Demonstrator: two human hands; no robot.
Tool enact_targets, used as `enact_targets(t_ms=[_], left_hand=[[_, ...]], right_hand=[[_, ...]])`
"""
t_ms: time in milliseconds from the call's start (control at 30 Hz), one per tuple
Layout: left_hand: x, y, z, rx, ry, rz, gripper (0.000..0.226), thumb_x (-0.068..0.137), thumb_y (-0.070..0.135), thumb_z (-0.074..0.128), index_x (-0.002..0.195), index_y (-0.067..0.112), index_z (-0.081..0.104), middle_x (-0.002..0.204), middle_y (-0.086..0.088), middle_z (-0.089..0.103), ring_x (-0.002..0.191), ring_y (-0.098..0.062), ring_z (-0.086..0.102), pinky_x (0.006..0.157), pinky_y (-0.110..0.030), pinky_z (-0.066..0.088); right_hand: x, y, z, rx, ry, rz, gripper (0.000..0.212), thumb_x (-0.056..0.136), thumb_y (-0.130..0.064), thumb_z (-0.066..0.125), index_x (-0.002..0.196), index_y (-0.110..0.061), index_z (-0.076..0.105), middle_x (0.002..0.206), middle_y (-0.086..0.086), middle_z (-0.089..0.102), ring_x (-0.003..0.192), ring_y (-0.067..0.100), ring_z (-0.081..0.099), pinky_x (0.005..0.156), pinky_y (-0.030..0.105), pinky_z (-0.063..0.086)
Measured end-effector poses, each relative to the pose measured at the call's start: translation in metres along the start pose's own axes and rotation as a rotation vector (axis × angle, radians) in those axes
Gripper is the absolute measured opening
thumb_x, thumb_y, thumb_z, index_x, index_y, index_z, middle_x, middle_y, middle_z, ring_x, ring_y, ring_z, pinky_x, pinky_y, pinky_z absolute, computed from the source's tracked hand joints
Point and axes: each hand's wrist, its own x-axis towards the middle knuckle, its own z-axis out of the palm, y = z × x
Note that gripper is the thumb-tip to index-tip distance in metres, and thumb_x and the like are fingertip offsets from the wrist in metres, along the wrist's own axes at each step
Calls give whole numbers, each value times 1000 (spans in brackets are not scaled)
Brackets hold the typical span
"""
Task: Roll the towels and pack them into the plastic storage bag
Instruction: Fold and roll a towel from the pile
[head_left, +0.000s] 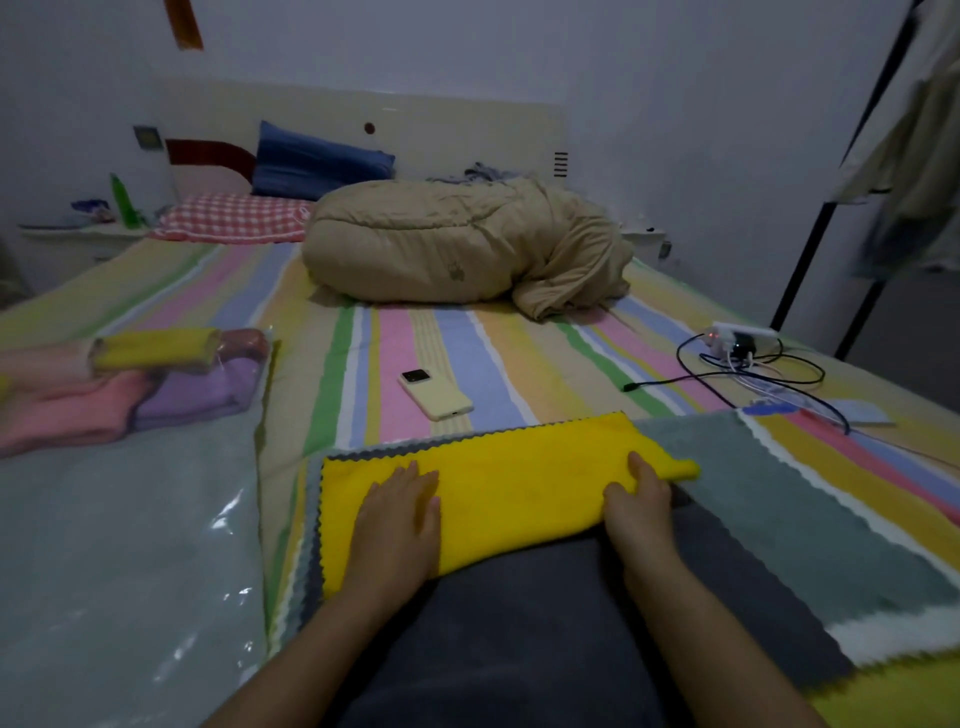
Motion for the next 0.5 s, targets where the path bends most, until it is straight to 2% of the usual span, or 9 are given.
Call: enact_targets(t_ms=[33, 67, 100, 167, 233, 333, 367, 467, 500], left_hand=[[0, -1, -8, -180, 67, -39, 36, 99, 33, 40, 124, 18, 61, 140, -6, 52, 130, -21, 47, 105, -29, 34], [2, -2, -17, -343, 102, -114, 25, 100, 18, 45, 112, 19, 66, 129, -7, 61, 116, -20, 57, 94, -26, 42], [4, -4, -25, -520, 89, -227, 26, 100, 11, 43, 103, 20, 68, 119, -9, 66, 103, -20, 64, 85, -26, 46], [11, -13, -40, -875, -4, -504, 27, 102, 12, 37, 98, 14, 64, 106, -12, 68, 87, -22, 66, 73, -32, 53], [14, -20, -56, -1089, -109, -736, 30, 104, 20, 32, 100, 8, 59, 94, -13, 68, 81, -24, 66, 62, -33, 57], [13, -32, -66, -1106, -161, -836, 36, 103, 36, 33, 83, 15, 55, 62, -4, 60, 53, -15, 58, 48, -21, 48], [12, -33, -67, -1088, -169, -848, 36, 102, 39, 35, 82, 16, 55, 61, -4, 59, 51, -15, 56, 49, -20, 45], [8, -29, -65, -1040, -167, -810, 26, 96, 35, 51, 97, 11, 61, 86, -13, 61, 70, -23, 56, 64, -28, 43], [7, -27, -63, -986, -141, -773, 18, 94, 29, 57, 95, 11, 60, 88, -12, 60, 72, -23, 54, 64, -27, 42]], right_hand=[[-4, -4, 7, -189, 15, -138, 57, 94, -7, 42, 148, -16, 30, 148, 11, 30, 130, 30, 34, 100, 39, 34], [-12, -10, 14, -351, 9, -283, 56, 93, -8, 43, 148, -15, 31, 144, 13, 34, 130, 30, 33, 101, 40, 33], [-22, -15, 21, -486, 5, -437, 55, 92, -10, 44, 146, -13, 35, 137, 14, 41, 127, 31, 36, 99, 41, 35], [-45, -21, 40, -695, -10, -741, 52, 84, -14, 48, 136, -10, 50, 124, 15, 55, 115, 33, 51, 91, 42, 45], [-69, -16, 58, -820, -119, -966, 46, 78, -25, 45, 118, -12, 64, 127, 14, 59, 117, 33, 57, 96, 44, 48], [-99, -1, 80, -957, -373, -1119, 38, 79, -40, 40, 97, -20, 67, 139, 5, 53, 126, 26, 52, 104, 47, 29], [-103, 5, 85, -995, -413, -1139, 37, 79, -43, 39, 94, -22, 66, 138, 3, 54, 125, 24, 53, 103, 46, 26], [-105, 11, 90, -1022, -436, -1154, 36, 79, -44, 41, 90, -23, 67, 134, 1, 58, 121, 22, 57, 101, 45, 28], [-104, 11, 89, -1014, -445, -1155, 36, 79, -45, 41, 91, -23, 68, 133, 1, 58, 121, 22, 57, 102, 46, 31]])
